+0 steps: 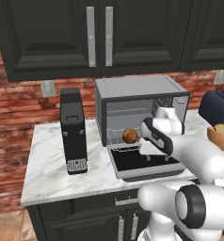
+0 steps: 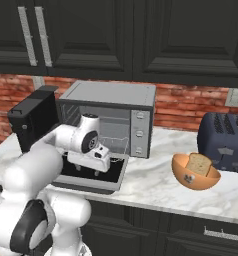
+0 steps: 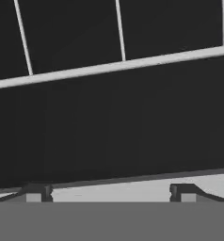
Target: Pick up the heated bread from the toaster oven and place it in the bowl. Then move the bread bowl to the dining counter.
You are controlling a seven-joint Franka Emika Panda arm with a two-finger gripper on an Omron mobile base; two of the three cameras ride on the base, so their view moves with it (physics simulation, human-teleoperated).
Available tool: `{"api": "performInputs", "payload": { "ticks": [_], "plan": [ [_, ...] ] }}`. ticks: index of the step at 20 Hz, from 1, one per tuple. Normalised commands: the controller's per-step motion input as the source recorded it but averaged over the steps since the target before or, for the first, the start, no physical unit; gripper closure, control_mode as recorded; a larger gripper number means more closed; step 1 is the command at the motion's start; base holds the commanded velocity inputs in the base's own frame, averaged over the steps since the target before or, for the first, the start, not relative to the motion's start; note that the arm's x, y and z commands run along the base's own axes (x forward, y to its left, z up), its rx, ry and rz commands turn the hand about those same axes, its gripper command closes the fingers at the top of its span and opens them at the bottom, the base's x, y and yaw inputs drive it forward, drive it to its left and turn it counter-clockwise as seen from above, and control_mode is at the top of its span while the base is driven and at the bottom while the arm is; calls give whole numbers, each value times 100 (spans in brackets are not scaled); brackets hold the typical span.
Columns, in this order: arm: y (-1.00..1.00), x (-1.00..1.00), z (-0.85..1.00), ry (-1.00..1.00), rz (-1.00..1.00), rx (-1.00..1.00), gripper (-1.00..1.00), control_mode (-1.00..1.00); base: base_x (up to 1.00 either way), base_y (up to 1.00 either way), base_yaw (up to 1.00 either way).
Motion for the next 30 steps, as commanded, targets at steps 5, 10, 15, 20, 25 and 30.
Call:
{"api": "performInputs", "payload": {
  "ticks": [5, 10, 15, 20, 25, 30],
  "plan": [
    [6, -66, 25, -13, -1, 0, -100, -100, 0, 0, 0],
    [19, 0, 70, -15, 0, -5, -100, -100, 0, 0, 0],
    [23, 30, 75, -14, 0, -12, -100, -100, 0, 0, 0],
    [35, 60, 39, -16, 6, -4, -100, -100, 0, 0, 0],
    [11, 54, 5, -9, 13, -1, -100, -100, 0, 0, 0],
    [6, 46, 0, -3, 10, 0, -100, -100, 0, 0, 0]
  ]
}}
